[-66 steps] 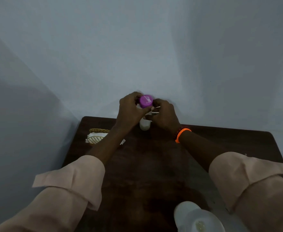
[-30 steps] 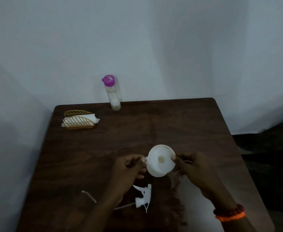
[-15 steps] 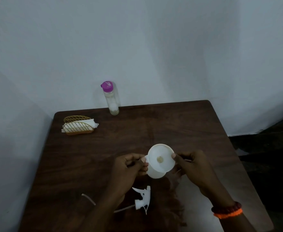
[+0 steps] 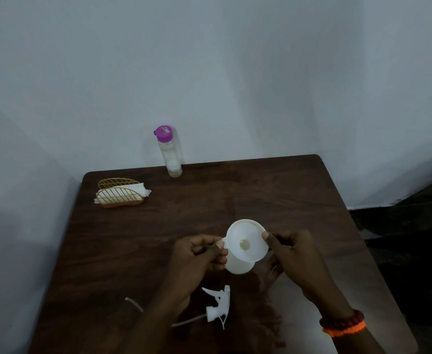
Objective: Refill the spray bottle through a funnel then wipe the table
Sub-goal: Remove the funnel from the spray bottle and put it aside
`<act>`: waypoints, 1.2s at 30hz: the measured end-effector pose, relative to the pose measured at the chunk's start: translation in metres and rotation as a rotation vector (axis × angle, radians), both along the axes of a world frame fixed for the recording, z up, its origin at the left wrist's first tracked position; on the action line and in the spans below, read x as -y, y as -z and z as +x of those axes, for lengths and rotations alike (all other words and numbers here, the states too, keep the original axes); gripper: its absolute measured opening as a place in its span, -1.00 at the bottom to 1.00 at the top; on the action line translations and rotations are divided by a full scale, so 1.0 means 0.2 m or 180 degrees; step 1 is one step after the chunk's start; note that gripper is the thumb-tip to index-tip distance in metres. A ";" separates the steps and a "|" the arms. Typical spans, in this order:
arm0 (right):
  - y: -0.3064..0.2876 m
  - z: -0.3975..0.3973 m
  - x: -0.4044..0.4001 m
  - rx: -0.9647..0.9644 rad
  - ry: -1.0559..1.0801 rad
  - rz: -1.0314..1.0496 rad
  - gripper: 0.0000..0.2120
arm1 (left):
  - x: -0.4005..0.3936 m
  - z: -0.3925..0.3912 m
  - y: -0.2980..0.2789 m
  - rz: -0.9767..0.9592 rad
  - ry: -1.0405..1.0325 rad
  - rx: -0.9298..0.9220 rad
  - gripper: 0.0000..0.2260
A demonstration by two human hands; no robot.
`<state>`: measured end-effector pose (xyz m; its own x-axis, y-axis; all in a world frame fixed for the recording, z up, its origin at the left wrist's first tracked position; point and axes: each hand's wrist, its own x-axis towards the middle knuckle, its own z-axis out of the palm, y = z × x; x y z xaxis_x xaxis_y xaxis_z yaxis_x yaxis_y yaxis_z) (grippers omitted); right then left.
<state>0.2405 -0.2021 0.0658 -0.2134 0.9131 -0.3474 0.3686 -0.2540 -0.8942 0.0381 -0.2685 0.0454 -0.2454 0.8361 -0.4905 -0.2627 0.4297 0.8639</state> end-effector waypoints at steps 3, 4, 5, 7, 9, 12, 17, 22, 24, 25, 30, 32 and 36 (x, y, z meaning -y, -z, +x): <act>-0.01 0.01 0.00 -0.0041 -0.0008 0.0070 -0.83 | 0.00 0.00 -0.02 0.0030 0.0014 0.0015 -0.86; -0.03 0.01 0.00 -0.0053 -0.0021 0.0103 -0.83 | 0.00 -0.01 -0.04 0.0053 0.0016 0.0022 -0.86; -0.04 0.02 0.01 -0.0071 -0.0034 0.0149 -0.84 | 0.01 -0.01 -0.05 0.0082 0.0025 0.0032 -0.86; -0.06 0.02 0.00 -0.0128 -0.0048 0.0242 -0.84 | 0.01 -0.02 -0.09 0.0160 0.0065 0.0047 -0.86; -0.10 0.03 -0.01 -0.0209 -0.0060 0.0298 -0.85 | 0.01 -0.03 -0.14 0.0266 0.0098 0.0049 -0.87; -0.16 0.01 -0.05 -0.0250 -0.0169 0.0526 -0.85 | -0.03 -0.07 -0.20 0.0441 0.0152 -0.0125 -0.87; -0.15 -0.06 -0.25 -0.0056 -0.0445 0.0928 -0.86 | -0.19 -0.18 -0.21 0.0602 0.0203 -0.0630 -0.86; -0.03 -0.19 -0.56 0.0192 -0.0819 0.1088 -0.82 | -0.42 -0.33 -0.08 0.0632 0.0140 -0.1451 -0.87; 0.06 -0.27 -0.70 0.0311 -0.0900 0.1075 -0.82 | -0.52 -0.39 0.02 0.0676 0.0093 -0.1873 -0.87; 0.10 -0.31 -0.76 0.0378 -0.0913 0.1064 -0.83 | -0.56 -0.41 0.06 0.0725 0.0070 -0.2107 -0.86; 0.36 -0.50 -1.02 0.0740 -0.0978 0.1006 -0.83 | -0.77 -0.49 0.30 0.0740 -0.0130 -0.2808 -0.85; 0.45 -0.57 -1.10 0.0823 -0.0940 0.0967 -0.85 | -0.84 -0.52 0.37 0.0714 -0.0147 -0.3005 -0.86; 0.64 -0.68 -1.23 0.0895 -0.0870 0.0875 -0.84 | -0.95 -0.60 0.49 0.0678 -0.0024 -0.3332 -0.85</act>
<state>0.1043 0.0446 -0.0613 -0.3908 0.9028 -0.1794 0.6262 0.1179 -0.7707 -0.0827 -0.0779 -0.0533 -0.4654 0.8765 0.1233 0.6513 0.2448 0.7182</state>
